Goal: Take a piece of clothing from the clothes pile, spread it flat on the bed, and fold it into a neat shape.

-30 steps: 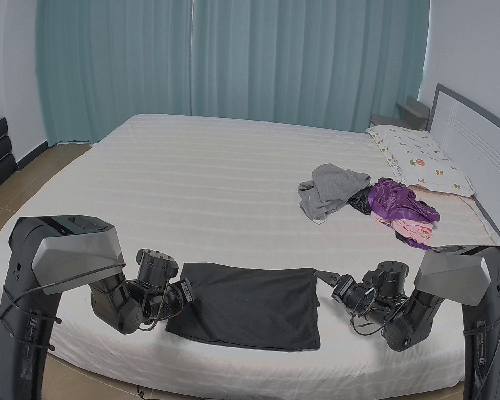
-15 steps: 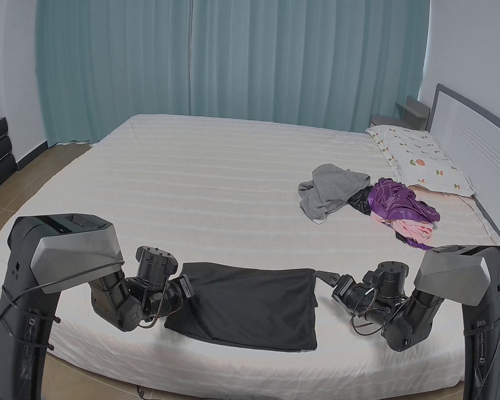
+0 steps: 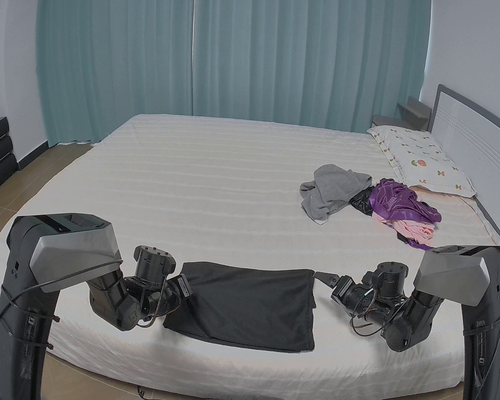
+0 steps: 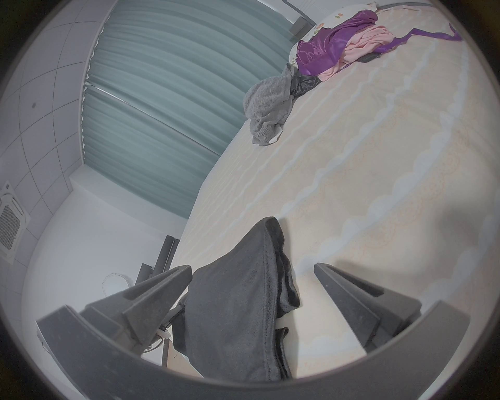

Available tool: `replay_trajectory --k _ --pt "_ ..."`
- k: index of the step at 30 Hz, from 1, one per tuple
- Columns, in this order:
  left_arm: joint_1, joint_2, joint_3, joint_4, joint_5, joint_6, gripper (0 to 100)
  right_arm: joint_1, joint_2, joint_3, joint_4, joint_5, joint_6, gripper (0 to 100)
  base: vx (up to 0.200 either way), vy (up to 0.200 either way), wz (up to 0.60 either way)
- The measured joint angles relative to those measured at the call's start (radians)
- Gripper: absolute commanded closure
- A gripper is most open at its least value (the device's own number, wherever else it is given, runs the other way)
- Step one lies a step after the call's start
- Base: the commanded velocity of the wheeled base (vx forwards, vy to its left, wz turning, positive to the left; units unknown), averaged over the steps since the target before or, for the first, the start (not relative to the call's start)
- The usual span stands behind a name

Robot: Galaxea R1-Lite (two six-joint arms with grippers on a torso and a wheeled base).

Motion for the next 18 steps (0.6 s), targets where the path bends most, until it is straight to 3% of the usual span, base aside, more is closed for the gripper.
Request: replay_trajectory --k 18 --pt "0.009 -0.002 -0.003 -0.001 0.015 0.000 100 0.000 0.001 0.001 -0.001 0.000 0.000 0 0.000 0.200 0.00"
